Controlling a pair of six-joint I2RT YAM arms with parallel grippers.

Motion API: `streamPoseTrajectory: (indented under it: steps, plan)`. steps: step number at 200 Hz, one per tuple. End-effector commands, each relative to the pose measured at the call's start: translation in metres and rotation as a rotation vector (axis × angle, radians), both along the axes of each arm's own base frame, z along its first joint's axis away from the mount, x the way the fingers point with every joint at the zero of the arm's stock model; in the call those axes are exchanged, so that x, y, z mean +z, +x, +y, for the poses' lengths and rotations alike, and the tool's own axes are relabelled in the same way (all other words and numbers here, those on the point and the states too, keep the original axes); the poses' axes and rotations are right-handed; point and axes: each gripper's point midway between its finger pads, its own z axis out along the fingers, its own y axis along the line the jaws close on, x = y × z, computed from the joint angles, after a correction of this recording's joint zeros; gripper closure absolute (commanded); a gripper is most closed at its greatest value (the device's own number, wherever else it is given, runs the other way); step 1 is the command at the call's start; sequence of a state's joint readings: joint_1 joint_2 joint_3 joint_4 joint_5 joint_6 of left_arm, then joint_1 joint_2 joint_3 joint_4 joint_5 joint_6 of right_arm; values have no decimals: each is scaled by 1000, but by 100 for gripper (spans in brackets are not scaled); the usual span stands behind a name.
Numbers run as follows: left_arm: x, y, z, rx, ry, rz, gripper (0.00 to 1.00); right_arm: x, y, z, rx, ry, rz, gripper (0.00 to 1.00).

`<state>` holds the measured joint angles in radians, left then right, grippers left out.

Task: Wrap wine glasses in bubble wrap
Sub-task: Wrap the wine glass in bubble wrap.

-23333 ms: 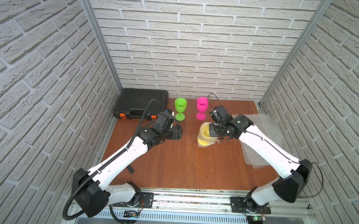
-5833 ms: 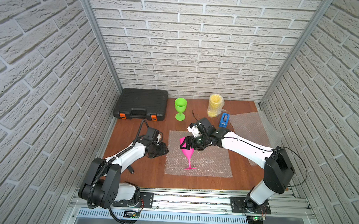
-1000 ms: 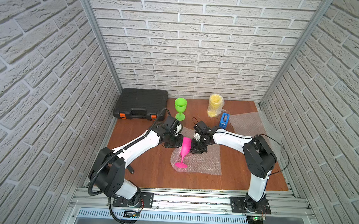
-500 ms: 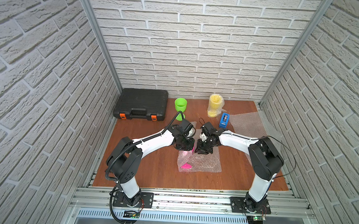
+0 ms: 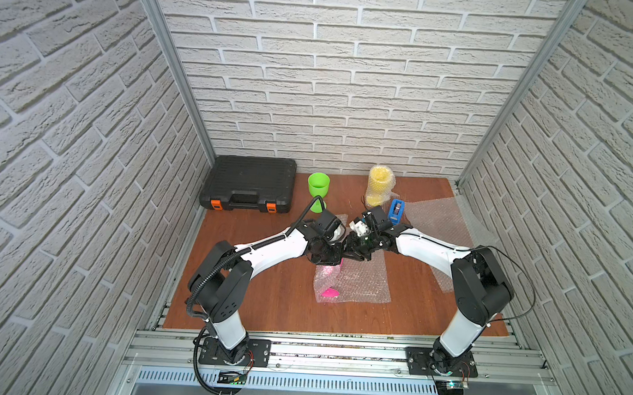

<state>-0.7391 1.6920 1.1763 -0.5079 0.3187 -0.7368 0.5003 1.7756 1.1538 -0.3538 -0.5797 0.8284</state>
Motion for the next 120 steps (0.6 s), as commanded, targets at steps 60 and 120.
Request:
streamPoseTrajectory:
  steps: [60,120]
  plan:
    - [41,14,44,101,98,-124,38,-14,-4,-34,5,-146,-13,95]
    - [16,30,34,50,237,-79,3,-23,-3,-49,-10,-174,-2,96]
